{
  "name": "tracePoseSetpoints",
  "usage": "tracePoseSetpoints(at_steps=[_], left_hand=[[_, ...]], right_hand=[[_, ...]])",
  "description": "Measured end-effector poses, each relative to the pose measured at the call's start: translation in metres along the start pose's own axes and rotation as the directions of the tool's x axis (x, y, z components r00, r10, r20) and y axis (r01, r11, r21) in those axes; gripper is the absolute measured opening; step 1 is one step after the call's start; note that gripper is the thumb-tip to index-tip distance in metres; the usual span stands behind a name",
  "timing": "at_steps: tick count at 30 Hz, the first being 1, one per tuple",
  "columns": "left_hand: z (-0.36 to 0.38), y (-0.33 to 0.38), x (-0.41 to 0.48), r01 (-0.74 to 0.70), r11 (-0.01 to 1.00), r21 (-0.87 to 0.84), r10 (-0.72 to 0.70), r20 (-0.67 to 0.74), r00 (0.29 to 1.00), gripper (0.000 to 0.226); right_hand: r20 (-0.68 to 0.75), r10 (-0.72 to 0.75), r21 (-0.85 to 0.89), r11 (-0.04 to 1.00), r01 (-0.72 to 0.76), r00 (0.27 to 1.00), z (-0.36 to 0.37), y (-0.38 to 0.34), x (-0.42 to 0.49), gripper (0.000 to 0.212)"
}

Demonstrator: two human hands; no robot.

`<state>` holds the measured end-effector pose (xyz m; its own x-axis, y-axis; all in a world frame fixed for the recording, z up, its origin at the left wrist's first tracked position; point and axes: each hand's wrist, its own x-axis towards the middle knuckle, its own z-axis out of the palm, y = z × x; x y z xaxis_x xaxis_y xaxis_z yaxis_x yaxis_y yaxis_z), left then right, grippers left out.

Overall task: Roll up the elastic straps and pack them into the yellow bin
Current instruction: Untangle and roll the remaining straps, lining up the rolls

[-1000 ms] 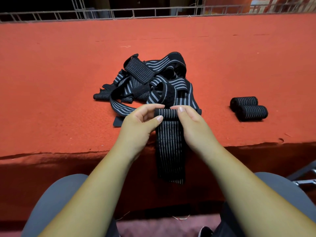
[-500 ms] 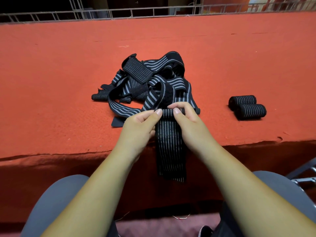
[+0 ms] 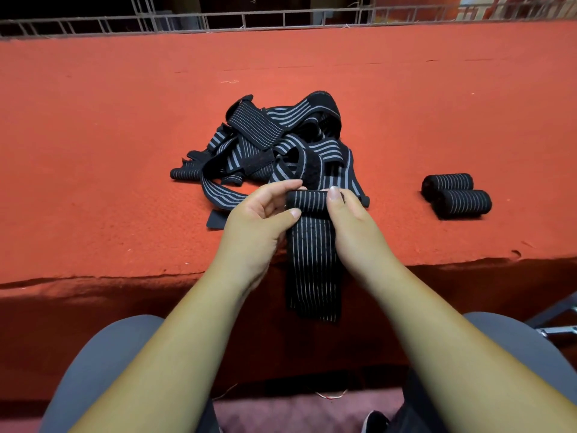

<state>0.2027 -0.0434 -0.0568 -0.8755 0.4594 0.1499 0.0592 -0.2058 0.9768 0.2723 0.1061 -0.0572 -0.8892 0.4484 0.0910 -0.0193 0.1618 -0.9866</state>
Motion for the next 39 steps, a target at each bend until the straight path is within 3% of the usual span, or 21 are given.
tracePoseSetpoints(at_steps=[5, 9, 14, 20, 26, 30, 32, 35, 39], left_hand=[[-0.001, 0.0, -0.001, 0.002, 0.997, 0.074, 0.001, -0.033, 0.999, 0.038], [-0.002, 0.002, -0.002, -0.05, 0.967, 0.25, 0.056, -0.016, 0.998, 0.053], [-0.002, 0.005, -0.006, -0.108, 0.937, 0.331, 0.112, 0.006, 0.994, 0.033], [-0.013, 0.003, -0.003, -0.048, 0.99, 0.131, 0.051, -0.016, 0.999, 0.028], [-0.016, 0.001, 0.0, -0.093, 0.981, 0.172, 0.104, -0.055, 0.993, 0.032], [-0.016, 0.0, 0.001, -0.02, 0.997, 0.08, 0.022, -0.031, 0.999, 0.033], [-0.014, 0.001, 0.001, 0.05, 0.998, 0.049, -0.048, -0.029, 0.998, 0.024], [-0.009, 0.0, -0.001, 0.126, 0.992, 0.002, -0.126, -0.027, 0.992, 0.035], [-0.011, -0.007, 0.003, 0.097, 0.995, -0.016, -0.098, -0.037, 0.994, 0.035]], right_hand=[[-0.033, -0.05, 0.014, 0.999, 0.05, 0.998, 0.001, 0.0, 0.001, 0.03], [0.013, -0.076, 0.036, 0.996, 0.076, 0.997, 0.001, 0.003, 0.0, 0.021], [0.109, -0.118, 0.067, 0.992, 0.111, 0.987, -0.004, 0.008, -0.002, 0.022], [0.138, -0.084, 0.13, 0.989, 0.066, 0.987, -0.001, 0.011, 0.0, 0.033], [0.053, -0.028, 0.142, 0.99, 0.02, 0.998, 0.008, 0.012, 0.003, 0.04], [0.027, -0.037, 0.181, 0.983, 0.032, 0.999, 0.006, 0.013, 0.006, 0.018], [0.009, -0.074, 0.138, 0.988, 0.072, 0.997, 0.004, 0.014, 0.008, 0.017], [0.041, -0.136, 0.031, 0.99, 0.135, 0.99, 0.003, 0.017, 0.009, 0.015], [0.045, -0.167, -0.012, 0.986, 0.168, 0.985, 0.004, 0.013, 0.006, 0.016]])
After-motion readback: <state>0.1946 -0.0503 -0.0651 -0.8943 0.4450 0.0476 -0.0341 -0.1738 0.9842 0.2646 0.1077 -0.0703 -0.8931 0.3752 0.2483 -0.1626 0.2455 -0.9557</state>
